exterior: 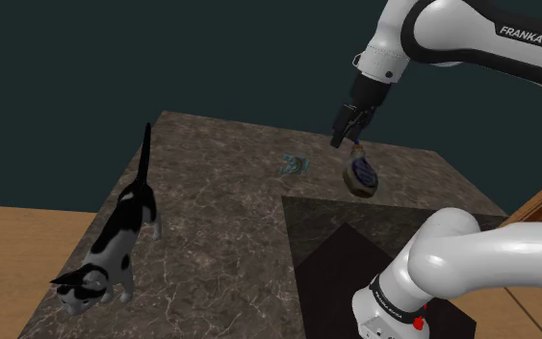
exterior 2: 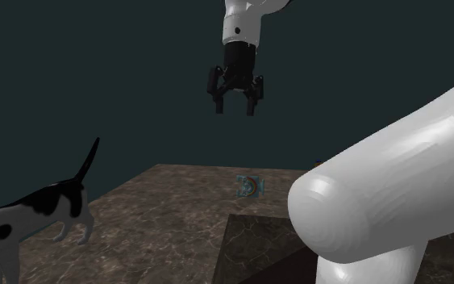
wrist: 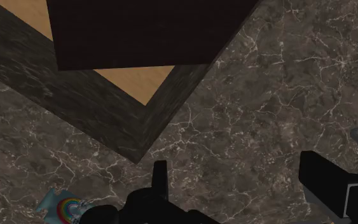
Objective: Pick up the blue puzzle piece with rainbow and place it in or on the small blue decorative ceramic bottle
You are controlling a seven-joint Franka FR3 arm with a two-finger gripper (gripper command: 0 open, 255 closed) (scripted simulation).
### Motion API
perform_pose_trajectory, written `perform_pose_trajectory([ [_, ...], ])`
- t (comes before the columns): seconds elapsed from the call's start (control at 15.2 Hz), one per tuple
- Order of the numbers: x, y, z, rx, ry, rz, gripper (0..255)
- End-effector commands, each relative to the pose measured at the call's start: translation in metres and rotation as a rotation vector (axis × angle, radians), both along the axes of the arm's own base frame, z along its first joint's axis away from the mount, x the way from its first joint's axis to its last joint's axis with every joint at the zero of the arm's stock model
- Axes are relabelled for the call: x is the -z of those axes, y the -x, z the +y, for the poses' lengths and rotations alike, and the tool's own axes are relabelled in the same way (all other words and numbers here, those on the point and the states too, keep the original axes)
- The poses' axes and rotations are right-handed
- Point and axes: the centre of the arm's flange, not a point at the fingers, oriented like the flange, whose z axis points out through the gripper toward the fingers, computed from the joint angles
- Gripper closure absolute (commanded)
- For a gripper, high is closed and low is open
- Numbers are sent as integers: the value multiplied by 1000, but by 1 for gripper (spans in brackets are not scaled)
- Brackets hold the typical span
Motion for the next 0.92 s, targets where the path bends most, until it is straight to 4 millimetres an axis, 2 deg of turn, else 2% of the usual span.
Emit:
perform_pose_trajectory([
  [0.0, 0, 0, 0, 0, 0, 0, 0],
  [0.4, 48, -32, -52, -152, 19, 2, 0],
  [0.86, 103, -79, -107, -329, 41, 5, 0],
])
